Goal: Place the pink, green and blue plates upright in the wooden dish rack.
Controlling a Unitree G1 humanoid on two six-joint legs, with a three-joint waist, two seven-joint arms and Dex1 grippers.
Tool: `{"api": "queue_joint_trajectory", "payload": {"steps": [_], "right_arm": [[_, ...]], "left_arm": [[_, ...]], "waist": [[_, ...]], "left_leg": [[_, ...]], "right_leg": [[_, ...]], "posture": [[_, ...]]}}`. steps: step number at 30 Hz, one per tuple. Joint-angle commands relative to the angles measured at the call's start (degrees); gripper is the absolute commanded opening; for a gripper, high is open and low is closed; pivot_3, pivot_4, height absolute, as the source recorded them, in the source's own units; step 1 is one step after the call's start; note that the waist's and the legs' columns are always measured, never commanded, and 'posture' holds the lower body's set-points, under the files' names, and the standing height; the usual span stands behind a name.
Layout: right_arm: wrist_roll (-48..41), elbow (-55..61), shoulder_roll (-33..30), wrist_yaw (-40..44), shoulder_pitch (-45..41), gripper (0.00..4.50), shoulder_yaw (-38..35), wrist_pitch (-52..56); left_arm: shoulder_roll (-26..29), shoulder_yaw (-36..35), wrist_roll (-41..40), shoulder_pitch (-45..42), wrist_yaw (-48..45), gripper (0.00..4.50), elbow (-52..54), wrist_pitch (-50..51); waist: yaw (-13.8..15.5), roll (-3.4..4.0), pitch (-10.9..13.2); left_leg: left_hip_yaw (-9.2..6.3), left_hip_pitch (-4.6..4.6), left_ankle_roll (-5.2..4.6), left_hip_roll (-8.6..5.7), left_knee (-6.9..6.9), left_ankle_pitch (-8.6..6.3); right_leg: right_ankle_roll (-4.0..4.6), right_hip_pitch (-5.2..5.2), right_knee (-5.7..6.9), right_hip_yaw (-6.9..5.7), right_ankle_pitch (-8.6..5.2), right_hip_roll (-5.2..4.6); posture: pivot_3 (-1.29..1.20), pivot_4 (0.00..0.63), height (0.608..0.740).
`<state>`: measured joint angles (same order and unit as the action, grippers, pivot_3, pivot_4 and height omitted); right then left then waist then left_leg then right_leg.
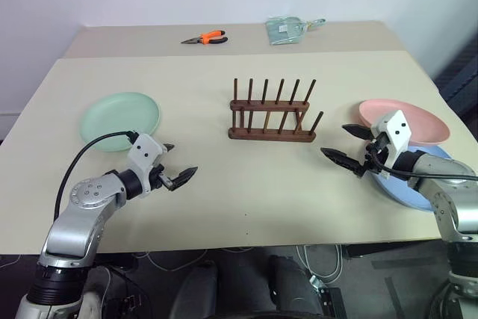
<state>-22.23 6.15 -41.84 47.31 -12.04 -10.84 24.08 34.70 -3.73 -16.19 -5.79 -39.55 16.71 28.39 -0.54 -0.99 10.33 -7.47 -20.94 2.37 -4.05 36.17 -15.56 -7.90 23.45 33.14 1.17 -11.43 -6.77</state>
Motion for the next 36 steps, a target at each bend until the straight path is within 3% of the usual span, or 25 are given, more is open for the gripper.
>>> {"api": "queue_joint_trajectory", "payload": {"steps": [1,7,11,20,25,28,33,36], "right_arm": [[1.08,0.73,0.36,-0.78,-1.64,4.43,0.11,-2.52],[1.31,0.63,-1.06,0.44,-1.89,4.43,2.08,1.02],[2.16,5.71,0.09,-1.25,-0.59,4.43,3.81,1.91],[2.95,18.89,5.29,-9.30,6.47,4.43,6.32,4.72],[3.59,26.62,6.44,-13.86,12.48,4.43,5.22,7.25],[3.82,29.28,6.28,-15.69,15.10,4.50,3.75,8.28],[3.79,30.57,4.63,-15.62,17.31,4.50,1.33,8.96],[2.80,30.56,2.56,-13.92,18.58,4.50,-1.48,9.64]], "left_arm": [[-0.33,0.69,0.99,-0.97,0.12,4.50,-0.65,-2.49],[-2.35,3.18,1.43,-4.05,-2.24,4.50,-7.65,-6.30],[-3.40,7.66,3.02,-12.49,-8.16,4.50,-18.20,-9.43],[-14.14,17.70,13.15,-41.45,-17.31,4.50,-61.04,-27.75],[-20.33,17.68,15.98,-50.03,-18.56,4.50,-77.61,-34.89],[-22.86,16.33,16.53,-52.24,-17.58,3.26,-82.99,-37.24],[-24.17,15.38,16.69,-51.24,-20.34,0.87,-83.41,-40.05],[-23.46,15.68,16.59,-48.33,-24.40,0.79,-79.37,-41.12]], "waist": [[-0.01,0.00,0.00],[0.16,0.00,0.00],[0.49,-0.01,0.00],[1.49,-0.12,-0.04],[1.28,-0.17,-0.06],[1.29,-0.18,-0.06],[1.28,-0.22,-0.07],[1.29,-0.19,-0.09]], "left_leg": [[0.00,0.00,0.00,0.00,0.00,0.00],[0.00,-0.01,0.00,-0.01,0.01,0.00],[-0.02,-0.05,-0.01,-0.04,0.06,0.01],[-0.12,-0.25,-0.01,-0.11,0.16,0.01],[-0.16,-0.41,-0.03,-0.15,0.23,0.00],[-0.16,-0.36,-0.04,-0.12,0.25,0.00],[-0.17,-0.36,-0.04,-0.12,0.31,0.00],[-0.17,-0.35,-0.05,-0.12,0.31,-0.01]], "right_leg": [[0.00,0.00,0.00,0.00,0.00,0.00],[0.17,0.00,-0.01,-0.01,0.11,0.00],[0.16,0.00,0.00,-0.04,0.10,0.00],[-0.02,0.07,-0.02,-0.16,0.25,0.00],[-0.05,0.18,-0.03,-0.20,0.26,-0.03],[-0.27,0.15,-0.01,-0.21,0.13,-0.02],[-0.31,0.10,0.00,-0.21,0.12,-0.02],[-0.31,0.10,0.03,-0.21,0.13,-0.02]], "posture": [[0.00,0.150,0.740],[0.00,0.150,0.740],[0.00,0.150,0.740],[0.00,0.150,0.740],[0.00,0.150,0.740],[0.00,0.150,0.740],[0.00,0.150,0.740],[0.00,0.150,0.740]]}}
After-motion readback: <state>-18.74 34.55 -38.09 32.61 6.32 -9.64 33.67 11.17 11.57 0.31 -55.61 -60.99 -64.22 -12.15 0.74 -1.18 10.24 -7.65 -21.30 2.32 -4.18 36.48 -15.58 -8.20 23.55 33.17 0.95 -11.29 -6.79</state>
